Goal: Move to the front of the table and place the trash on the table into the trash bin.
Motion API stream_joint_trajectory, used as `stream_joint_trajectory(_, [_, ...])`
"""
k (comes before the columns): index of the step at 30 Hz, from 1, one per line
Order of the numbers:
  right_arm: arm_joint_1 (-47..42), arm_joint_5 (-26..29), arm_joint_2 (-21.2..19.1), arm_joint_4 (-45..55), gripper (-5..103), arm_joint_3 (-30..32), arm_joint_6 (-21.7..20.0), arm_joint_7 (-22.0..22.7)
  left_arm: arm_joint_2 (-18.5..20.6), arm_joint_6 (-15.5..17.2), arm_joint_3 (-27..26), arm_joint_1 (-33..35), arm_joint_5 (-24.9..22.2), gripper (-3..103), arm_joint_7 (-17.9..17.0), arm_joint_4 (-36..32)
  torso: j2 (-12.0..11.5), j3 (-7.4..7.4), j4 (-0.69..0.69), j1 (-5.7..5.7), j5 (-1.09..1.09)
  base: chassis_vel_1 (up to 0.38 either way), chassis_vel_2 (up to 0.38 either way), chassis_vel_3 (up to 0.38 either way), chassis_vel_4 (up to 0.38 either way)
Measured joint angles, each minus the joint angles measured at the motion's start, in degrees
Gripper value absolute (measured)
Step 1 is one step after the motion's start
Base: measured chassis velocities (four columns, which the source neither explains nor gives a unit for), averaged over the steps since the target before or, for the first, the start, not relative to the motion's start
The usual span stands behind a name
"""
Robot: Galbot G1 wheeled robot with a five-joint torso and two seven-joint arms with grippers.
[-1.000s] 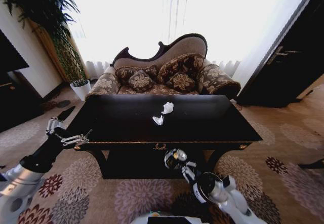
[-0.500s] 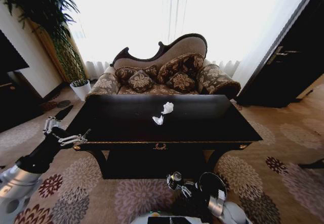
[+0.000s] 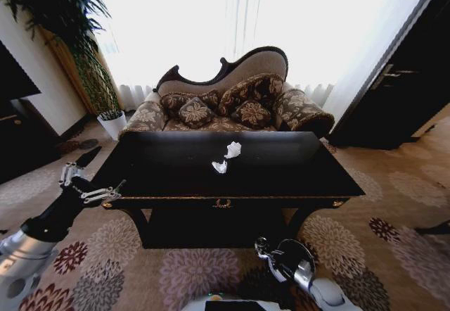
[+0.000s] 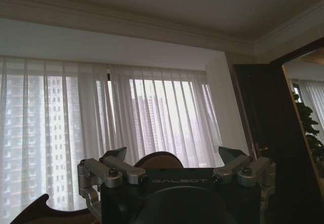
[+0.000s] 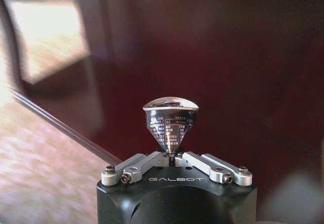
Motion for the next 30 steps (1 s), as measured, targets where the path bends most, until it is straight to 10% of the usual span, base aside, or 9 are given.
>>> stream_joint_trajectory(14, [3.30, 1.91, 0.68, -5.73, 0, -1.39, -12.98, 20.53, -0.31, -0.06, -0.02, 0.51, 0.38, 100, 0.00, -0.13, 0.00, 0.00, 0.00, 0.00, -0.01, 0.000, 0.000, 0.000, 0.000])
stream_joint_trajectory(30, [7.03, 0.83, 0.75, -13.53, 0, -1.03, -15.25, 23.62, -0.22, -0.10, 0.21, 0.53, 0.57, 100, 0.14, 0.07, 0.00, 0.00, -0.01, 0.00, -0.01, 0.000, 0.000, 0.000, 0.000])
